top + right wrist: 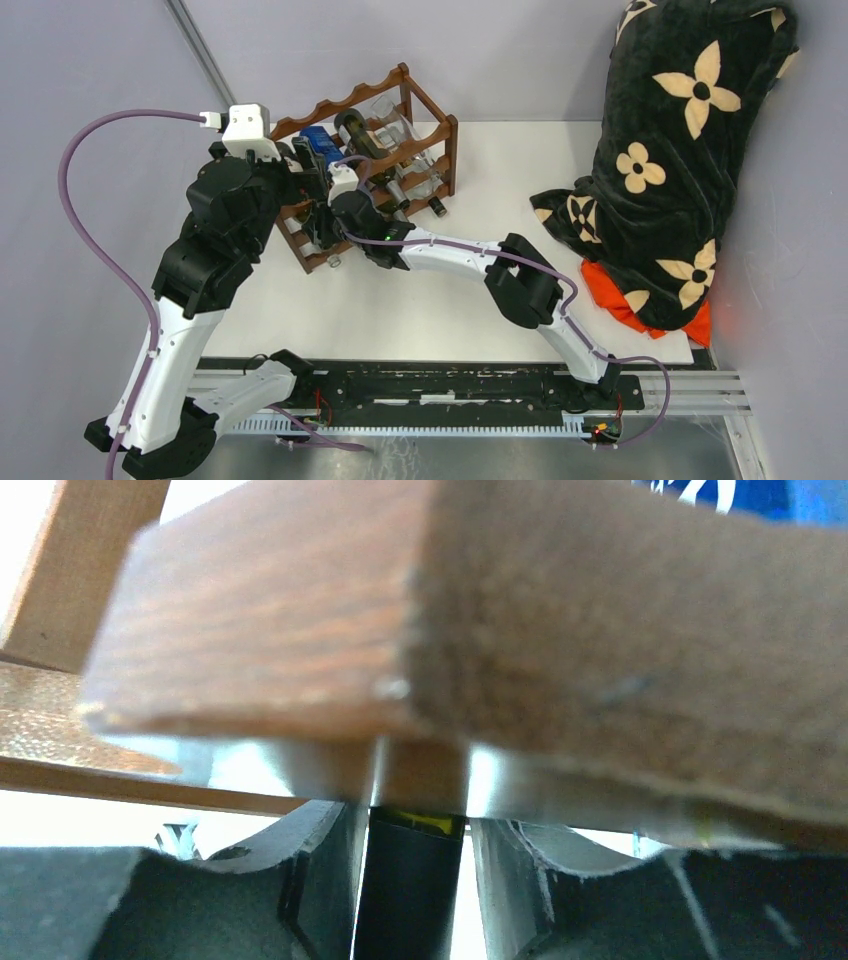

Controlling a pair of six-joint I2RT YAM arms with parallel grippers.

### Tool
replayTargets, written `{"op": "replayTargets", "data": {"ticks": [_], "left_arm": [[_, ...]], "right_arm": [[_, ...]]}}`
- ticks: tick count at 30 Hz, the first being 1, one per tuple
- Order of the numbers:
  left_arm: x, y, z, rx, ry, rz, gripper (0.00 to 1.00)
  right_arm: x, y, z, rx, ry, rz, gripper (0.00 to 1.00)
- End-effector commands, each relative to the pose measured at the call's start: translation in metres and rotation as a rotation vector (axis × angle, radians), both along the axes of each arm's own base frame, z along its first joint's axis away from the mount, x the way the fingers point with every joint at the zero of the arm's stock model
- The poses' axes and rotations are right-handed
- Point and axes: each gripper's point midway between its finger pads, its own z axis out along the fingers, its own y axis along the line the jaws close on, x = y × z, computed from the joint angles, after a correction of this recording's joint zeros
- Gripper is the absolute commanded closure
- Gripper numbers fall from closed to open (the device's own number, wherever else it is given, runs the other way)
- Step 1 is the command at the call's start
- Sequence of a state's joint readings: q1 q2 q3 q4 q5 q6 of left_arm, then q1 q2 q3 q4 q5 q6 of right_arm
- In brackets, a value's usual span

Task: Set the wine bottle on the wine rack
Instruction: Place the wine bottle in the wine rack.

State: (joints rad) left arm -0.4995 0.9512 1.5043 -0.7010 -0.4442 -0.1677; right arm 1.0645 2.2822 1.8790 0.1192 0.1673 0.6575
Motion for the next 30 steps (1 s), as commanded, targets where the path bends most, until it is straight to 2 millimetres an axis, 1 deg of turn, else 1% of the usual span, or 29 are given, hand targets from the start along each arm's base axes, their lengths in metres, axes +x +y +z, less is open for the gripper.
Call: {"op": "replayTargets", "data": {"ticks": [1,3,4,5,6,10,13,15,17,19,21,26,30], "left_arm": [[-0.001,0.004,0.028,0.004,-0.080,0.005,0.01],[-0.002,0.004,0.028,-0.001,-0.080,0.005,0.02],[-0.002,0.004,0.029,-0.004,-0.081,0.005,0.02],[-0.002,0.004,0.028,-0.006,-0.080,0.006,0.02],[-0.002,0.004,0.028,-0.010,-0.080,0.006,0.02],[-0.002,0.003,0.028,-0.023,-0.079,0.004,0.02],[-0.002,0.002,0.027,-0.030,-0.078,0.002,0.02],[-0.003,0.002,0.028,-0.036,-0.080,0.001,0.02],[-0.004,0.002,0.028,-0.043,-0.081,-0.001,0.02],[-0.005,0.002,0.028,-0.051,-0.082,-0.005,0.02],[-0.006,0.001,0.029,-0.058,-0.085,-0.008,0.02],[-0.008,-0.001,0.031,-0.079,-0.093,-0.025,0.02],[-0.011,-0.004,0.036,-0.103,-0.108,-0.046,0.01]], "right_arm": [[0.030,0.011,0.104,0.268,-0.168,-0.054,0.53],[0.031,0.011,0.103,0.267,-0.171,-0.056,0.50],[0.031,0.011,0.102,0.263,-0.174,-0.059,0.46],[0.032,0.010,0.102,0.260,-0.178,-0.060,0.45],[0.033,0.009,0.102,0.256,-0.180,-0.061,0.42],[0.033,0.006,0.105,0.244,-0.201,-0.050,0.42],[0.029,0.000,0.112,0.235,-0.231,-0.028,0.42],[0.023,-0.005,0.118,0.237,-0.245,-0.004,0.42],[0.017,-0.009,0.117,0.233,-0.250,0.019,0.42],[0.010,-0.016,0.110,0.223,-0.247,0.040,0.42],[0.002,-0.021,0.107,0.222,-0.253,0.067,0.42],[-0.017,-0.030,0.115,0.254,-0.299,0.139,0.41],[-0.039,-0.036,0.125,0.299,-0.340,0.239,0.40]]}}
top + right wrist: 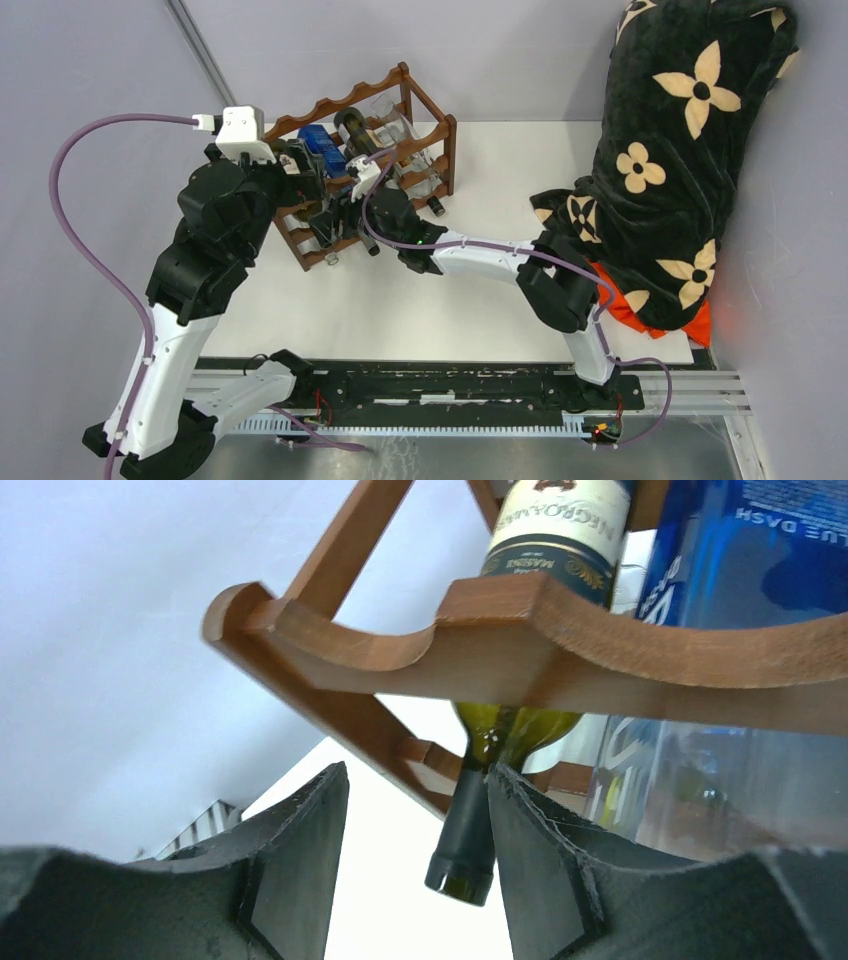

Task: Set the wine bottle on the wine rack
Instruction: Place the wine bottle in the wine rack, then reset both arms

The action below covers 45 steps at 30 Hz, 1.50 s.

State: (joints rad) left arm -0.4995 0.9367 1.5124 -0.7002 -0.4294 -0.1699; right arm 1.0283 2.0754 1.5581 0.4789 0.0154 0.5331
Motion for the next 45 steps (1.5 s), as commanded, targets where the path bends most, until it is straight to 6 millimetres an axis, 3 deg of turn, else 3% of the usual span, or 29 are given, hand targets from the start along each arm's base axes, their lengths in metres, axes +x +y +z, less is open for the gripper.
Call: {"op": "replayTargets", "data": {"ticks": [1,7,11,15,19,24,28,32,37,40,45], "left_arm": [[-0.007,-0.006,0.031,-0.094,-0.092,-0.039,0.02],[-0.017,-0.013,0.045,-0.161,-0.134,-0.095,0.01],[-0.022,-0.018,0.043,-0.202,-0.143,-0.132,0.01],[-0.024,-0.023,0.041,-0.233,-0.155,-0.153,0.01],[-0.022,-0.029,0.043,-0.238,-0.164,-0.181,0.01],[-0.018,-0.040,0.045,-0.247,-0.167,-0.228,0.01],[-0.015,-0.048,0.047,-0.264,-0.160,-0.254,0.00],[-0.012,-0.053,0.049,-0.275,-0.150,-0.267,0.00],[-0.012,-0.056,0.060,-0.285,-0.161,-0.283,0.00],[-0.015,-0.056,0.069,-0.290,-0.179,-0.292,0.00],[-0.023,-0.053,0.086,-0.300,-0.214,-0.300,0.00]], "right_arm": [[-0.030,-0.008,0.070,0.158,-0.155,0.144,0.40],[-0.076,-0.032,0.085,0.161,-0.255,0.336,0.39],[-0.095,-0.073,0.090,0.072,-0.387,0.392,0.35],[-0.099,-0.119,0.079,-0.088,-0.503,0.389,0.28],[-0.084,-0.168,0.073,-0.256,-0.597,0.341,0.16],[-0.038,-0.246,0.073,-0.487,-0.682,0.186,0.02],[-0.002,-0.319,0.096,-0.592,-0.707,-0.011,0.02],[0.030,-0.398,0.126,-0.622,-0.622,-0.276,0.02],[0.059,-0.490,0.176,-0.499,-0.436,-0.580,0.02],[0.063,-0.525,0.203,-0.500,-0.410,-0.728,0.02],[0.046,-0.534,0.249,-0.514,-0.538,-0.780,0.02]]}}
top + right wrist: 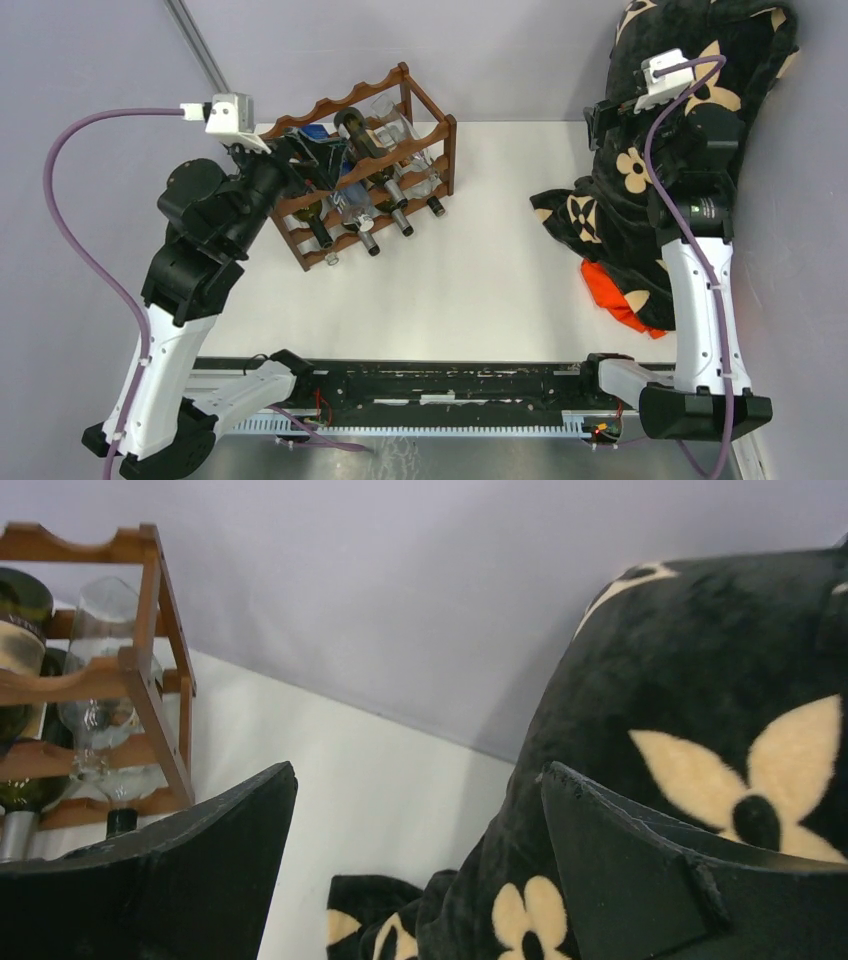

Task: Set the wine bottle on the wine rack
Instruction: Reset both arms

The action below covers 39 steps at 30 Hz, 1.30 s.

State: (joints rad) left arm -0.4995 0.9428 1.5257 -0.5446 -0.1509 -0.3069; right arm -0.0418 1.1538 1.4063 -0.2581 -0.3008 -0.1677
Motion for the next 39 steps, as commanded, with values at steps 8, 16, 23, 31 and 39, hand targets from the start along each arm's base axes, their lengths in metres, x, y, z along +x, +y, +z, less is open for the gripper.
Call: {"op": "replayTargets", "data": {"ticks": [8,16,23,31,39], "left_arm": [[-0.024,0.005,0.058,-0.126,-0.119,-0.037,0.00],[-0.025,0.007,0.063,-0.128,-0.137,-0.028,0.00],[-0.026,0.011,0.064,-0.115,-0.141,-0.011,0.00],[-0.025,0.013,0.056,-0.113,-0.125,0.001,0.00],[-0.023,0.013,0.050,-0.113,-0.113,0.008,0.00]], "right_arm": [[-0.048,-0.021,0.088,0.124,-0.240,-0.144,0.02],[-0.051,-0.034,0.092,0.176,-0.242,-0.220,0.02],[-0.050,-0.034,0.094,0.184,-0.265,-0.215,0.02],[-0.047,-0.030,0.089,0.218,-0.260,-0.200,0.02],[-0.043,-0.030,0.080,0.221,-0.244,-0.198,0.02]]}}
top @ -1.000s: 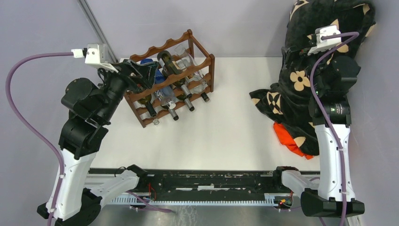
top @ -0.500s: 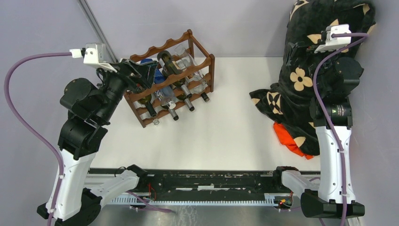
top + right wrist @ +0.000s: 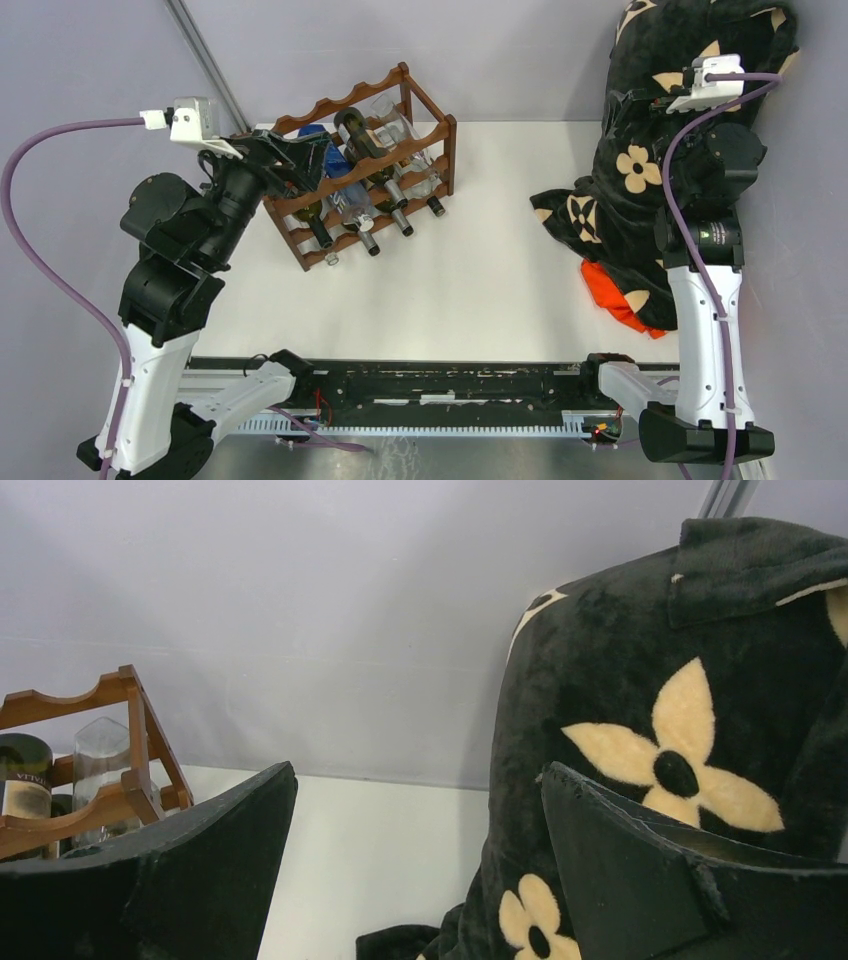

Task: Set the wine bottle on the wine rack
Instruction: Reset both arms

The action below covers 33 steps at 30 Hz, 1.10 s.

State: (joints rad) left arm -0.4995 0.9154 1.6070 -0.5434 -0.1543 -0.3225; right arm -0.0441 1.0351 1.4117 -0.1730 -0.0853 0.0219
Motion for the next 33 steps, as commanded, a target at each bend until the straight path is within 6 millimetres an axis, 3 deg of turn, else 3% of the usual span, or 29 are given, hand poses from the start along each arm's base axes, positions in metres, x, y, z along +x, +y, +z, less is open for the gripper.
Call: {"op": "replayTargets", "data": {"ticks": [1,33], "left_arm": [[-0.001,0.001,0.009,-0.046,-0.023,0.005,0.00],[0.007,-0.003,-0.001,-0.039,0.003,0.006,0.00]], "right_arm": [[-0.005,-0.001,0.016,0.016,-0.068,-0.005,0.02],[0.002,-0.001,0.000,0.028,-0.041,-0.002,0.02]]}}
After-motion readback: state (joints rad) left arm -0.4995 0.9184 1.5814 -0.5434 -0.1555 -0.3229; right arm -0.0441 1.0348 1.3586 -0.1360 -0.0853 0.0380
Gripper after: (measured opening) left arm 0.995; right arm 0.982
